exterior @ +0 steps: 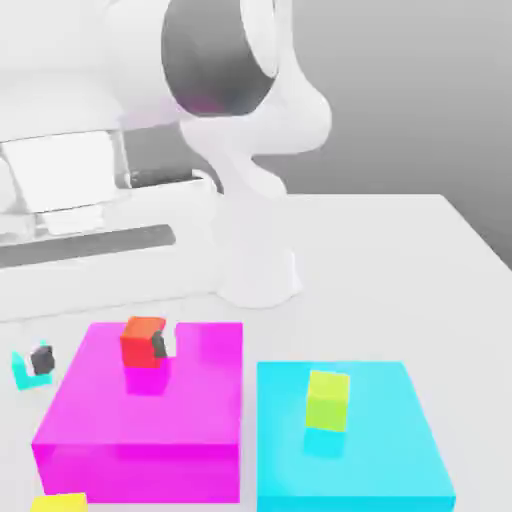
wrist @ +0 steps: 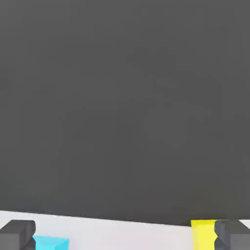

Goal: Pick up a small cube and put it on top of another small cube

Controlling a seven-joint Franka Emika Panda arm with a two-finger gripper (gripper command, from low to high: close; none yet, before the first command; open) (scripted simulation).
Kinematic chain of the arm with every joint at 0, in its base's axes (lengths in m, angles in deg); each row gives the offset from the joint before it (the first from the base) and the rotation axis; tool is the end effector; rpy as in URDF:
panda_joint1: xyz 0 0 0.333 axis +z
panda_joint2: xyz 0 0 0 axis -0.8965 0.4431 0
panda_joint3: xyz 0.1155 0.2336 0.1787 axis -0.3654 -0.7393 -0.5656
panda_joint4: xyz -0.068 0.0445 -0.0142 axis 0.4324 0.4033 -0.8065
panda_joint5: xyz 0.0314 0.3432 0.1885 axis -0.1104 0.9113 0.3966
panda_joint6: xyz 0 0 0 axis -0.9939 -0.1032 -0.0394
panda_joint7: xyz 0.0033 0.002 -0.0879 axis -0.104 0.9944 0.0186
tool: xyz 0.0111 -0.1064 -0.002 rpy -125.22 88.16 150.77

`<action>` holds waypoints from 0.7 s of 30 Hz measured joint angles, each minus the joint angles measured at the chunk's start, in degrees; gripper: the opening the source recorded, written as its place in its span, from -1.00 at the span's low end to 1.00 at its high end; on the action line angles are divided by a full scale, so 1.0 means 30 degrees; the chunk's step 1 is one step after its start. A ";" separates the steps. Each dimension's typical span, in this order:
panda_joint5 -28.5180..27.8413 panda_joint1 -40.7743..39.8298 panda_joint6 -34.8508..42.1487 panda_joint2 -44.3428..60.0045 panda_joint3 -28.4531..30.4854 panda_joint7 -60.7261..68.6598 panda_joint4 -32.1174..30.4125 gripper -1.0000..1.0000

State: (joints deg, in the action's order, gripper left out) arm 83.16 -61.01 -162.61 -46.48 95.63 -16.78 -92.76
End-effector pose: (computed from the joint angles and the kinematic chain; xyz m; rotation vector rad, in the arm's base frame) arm 0.5517 -0.1451 0.3414 -2.7599 1.0482 -0.2155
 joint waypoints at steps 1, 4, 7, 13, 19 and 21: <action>0.0037 -0.0129 -0.0152 0.0629 0.0032 0.0275 0.0087 0.00; -0.0051 -0.0550 -0.0657 0.2451 0.0143 0.0970 0.0333 0.00; -0.0408 -0.0929 -0.1220 0.4174 0.0340 0.1490 0.0558 0.00; -0.0118 -0.1938 -0.3365 0.7937 -0.0203 0.2553 0.1276 0.00; 0.0134 -0.2156 -0.3730 0.8482 -0.0465 0.2743 0.1409 -1.00; 0.0147 -0.2152 -0.3765 0.8531 -0.0462 0.2759 0.1418 -1.00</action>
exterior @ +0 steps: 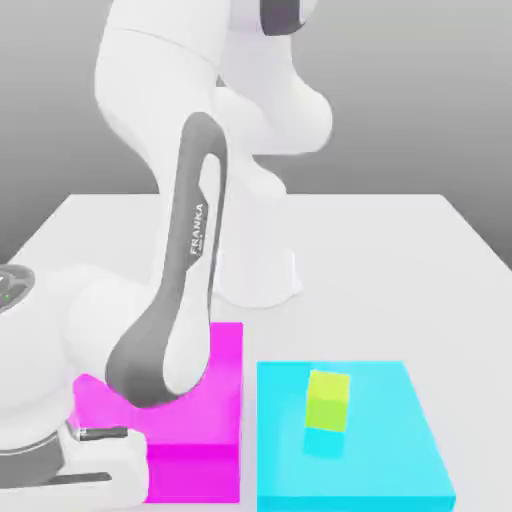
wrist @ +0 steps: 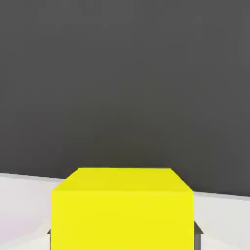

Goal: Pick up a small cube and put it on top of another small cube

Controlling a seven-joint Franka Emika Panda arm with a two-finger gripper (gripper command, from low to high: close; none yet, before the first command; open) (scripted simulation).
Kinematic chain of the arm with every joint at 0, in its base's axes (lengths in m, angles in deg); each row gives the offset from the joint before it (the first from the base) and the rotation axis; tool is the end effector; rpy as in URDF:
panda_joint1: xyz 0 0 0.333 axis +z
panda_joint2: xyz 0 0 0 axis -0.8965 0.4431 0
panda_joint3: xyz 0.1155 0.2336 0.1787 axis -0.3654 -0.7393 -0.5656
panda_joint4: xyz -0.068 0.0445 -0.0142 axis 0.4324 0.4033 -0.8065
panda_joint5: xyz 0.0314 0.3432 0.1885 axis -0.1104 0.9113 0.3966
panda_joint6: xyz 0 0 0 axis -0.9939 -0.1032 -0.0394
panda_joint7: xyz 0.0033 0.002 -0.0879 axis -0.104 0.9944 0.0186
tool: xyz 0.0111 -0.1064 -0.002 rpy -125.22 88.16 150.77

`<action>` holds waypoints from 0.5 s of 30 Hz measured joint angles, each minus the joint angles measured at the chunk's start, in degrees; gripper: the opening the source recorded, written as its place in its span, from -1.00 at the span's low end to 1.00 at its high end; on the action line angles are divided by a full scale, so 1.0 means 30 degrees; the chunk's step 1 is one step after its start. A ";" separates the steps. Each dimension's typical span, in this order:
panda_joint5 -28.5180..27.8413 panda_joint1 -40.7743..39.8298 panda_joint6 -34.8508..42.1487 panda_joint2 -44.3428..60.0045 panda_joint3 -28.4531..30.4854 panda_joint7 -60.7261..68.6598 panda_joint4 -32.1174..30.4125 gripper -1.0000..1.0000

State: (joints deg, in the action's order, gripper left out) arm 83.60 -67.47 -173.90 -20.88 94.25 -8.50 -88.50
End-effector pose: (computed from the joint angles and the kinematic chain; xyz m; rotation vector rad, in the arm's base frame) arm 0.5372 -0.2095 0.1398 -2.9564 1.0615 0.0008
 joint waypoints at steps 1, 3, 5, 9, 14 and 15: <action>-0.0231 0.0178 0.0357 -0.0482 0.0230 -0.0158 -0.0118 -1.00; -0.0819 0.0624 0.1312 -0.1753 0.0815 -0.0565 -0.0431 -1.00; -0.1830 0.1675 0.2506 -0.2338 0.1143 -0.1437 -0.0207 -1.00; -0.3796 0.2789 0.3778 -0.3865 0.2586 -0.3280 -0.1023 -1.00; -0.5097 0.1803 0.3107 -0.6709 0.5335 -0.4470 -0.4216 -1.00; -0.5358 0.1547 0.2903 -0.7286 0.5870 -0.4689 -0.4894 -1.00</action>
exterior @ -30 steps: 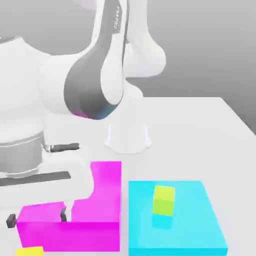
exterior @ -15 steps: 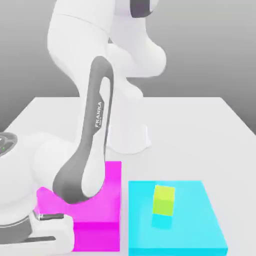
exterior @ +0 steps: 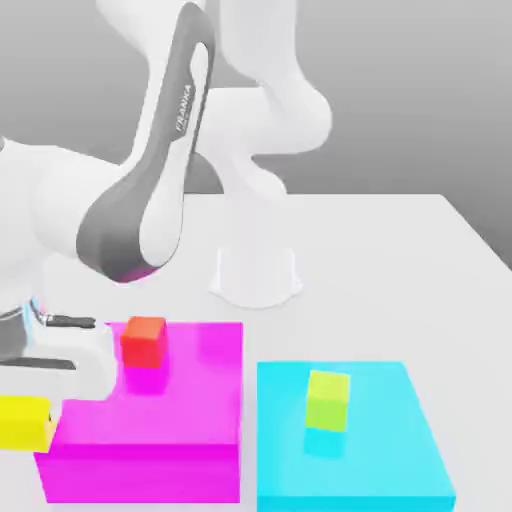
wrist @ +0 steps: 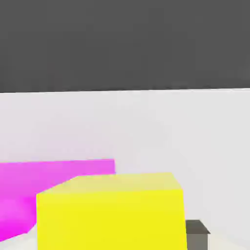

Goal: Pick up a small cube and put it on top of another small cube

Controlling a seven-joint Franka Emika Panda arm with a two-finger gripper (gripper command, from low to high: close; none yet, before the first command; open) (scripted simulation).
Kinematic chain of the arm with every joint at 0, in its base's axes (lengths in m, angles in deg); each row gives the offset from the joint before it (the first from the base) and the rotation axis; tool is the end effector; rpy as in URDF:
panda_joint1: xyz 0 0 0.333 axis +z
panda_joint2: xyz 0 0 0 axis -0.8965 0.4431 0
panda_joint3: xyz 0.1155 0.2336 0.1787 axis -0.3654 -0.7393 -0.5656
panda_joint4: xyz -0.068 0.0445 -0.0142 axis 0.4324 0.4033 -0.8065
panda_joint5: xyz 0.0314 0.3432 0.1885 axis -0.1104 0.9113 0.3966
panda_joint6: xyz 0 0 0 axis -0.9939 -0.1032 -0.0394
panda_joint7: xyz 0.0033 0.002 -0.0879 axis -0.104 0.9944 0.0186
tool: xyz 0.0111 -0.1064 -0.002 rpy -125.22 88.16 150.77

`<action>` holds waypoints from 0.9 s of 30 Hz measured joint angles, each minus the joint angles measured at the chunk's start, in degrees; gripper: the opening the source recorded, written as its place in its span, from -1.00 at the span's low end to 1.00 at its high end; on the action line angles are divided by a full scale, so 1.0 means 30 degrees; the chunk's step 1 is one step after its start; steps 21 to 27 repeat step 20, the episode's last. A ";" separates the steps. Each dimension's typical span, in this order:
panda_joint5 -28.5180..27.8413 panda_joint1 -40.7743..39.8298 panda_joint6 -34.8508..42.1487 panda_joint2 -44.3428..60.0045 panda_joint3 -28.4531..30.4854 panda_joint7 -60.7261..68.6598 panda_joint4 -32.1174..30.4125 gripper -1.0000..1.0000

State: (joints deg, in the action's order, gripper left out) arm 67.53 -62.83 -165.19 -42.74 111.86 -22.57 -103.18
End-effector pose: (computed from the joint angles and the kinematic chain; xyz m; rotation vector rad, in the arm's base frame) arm 0.4275 -0.2834 0.2526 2.7222 -1.3937 -0.0624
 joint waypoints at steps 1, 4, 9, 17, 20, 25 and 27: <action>-0.0275 -0.0261 -0.0213 -0.0580 0.0527 -0.0226 -0.0682 -1.00; -0.1209 -0.1176 -0.0898 -0.2355 0.1991 -0.0968 -0.2744 -1.00; -0.0893 -0.4981 -0.2574 -0.3906 0.2762 -0.0682 -0.5261 -1.00; 0.4928 -0.6181 -0.5399 -0.0214 -0.0668 0.3536 -0.5159 -1.00; 0.5383 -0.6418 -0.5613 0.0088 -0.0991 0.3864 -0.5138 1.00; 0.5383 -0.6418 -0.5613 0.0088 -0.0991 0.3864 -0.5138 1.00; 0.5383 -0.6418 -0.5613 0.0088 -0.0991 0.3864 -0.5138 1.00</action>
